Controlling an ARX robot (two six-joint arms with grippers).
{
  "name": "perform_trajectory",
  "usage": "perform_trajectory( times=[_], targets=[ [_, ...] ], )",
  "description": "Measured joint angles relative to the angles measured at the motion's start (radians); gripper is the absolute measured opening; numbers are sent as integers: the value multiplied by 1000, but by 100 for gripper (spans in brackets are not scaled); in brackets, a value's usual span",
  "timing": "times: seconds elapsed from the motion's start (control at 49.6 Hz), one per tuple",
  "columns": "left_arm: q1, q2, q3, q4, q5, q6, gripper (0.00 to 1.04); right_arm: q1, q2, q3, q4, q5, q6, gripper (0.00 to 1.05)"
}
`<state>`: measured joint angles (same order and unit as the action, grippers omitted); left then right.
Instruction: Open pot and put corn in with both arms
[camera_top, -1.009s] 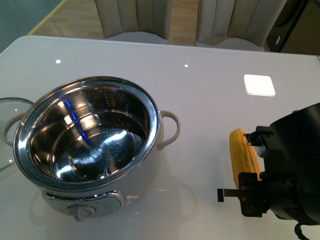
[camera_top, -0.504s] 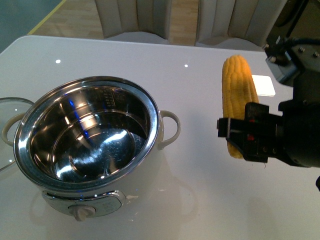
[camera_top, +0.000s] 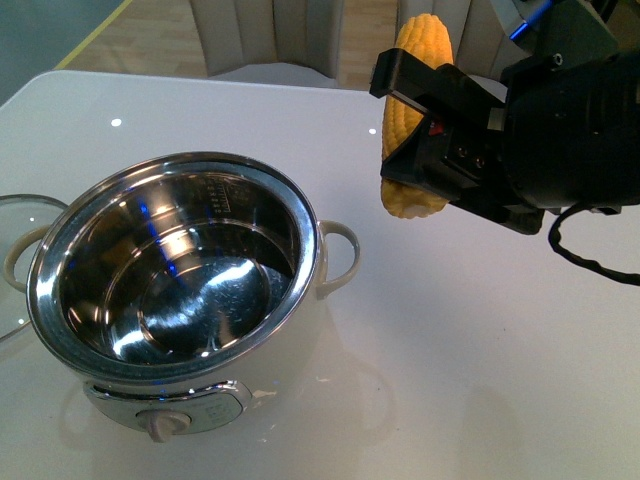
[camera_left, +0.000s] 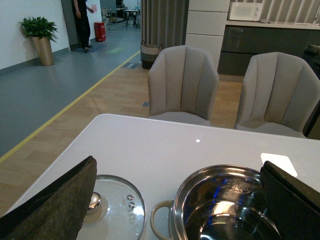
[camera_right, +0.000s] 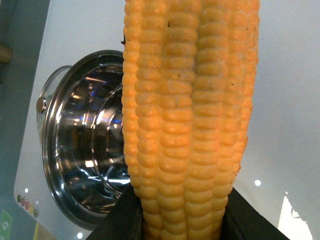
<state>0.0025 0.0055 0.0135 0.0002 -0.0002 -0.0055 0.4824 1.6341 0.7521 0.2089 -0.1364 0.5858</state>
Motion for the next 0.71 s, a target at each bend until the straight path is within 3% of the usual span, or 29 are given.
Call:
perform_trajectory(
  times=[0.706],
  targets=[
    [0,0,0,0,0,0,98,82,171,175,45,-111,61,23]
  ],
)
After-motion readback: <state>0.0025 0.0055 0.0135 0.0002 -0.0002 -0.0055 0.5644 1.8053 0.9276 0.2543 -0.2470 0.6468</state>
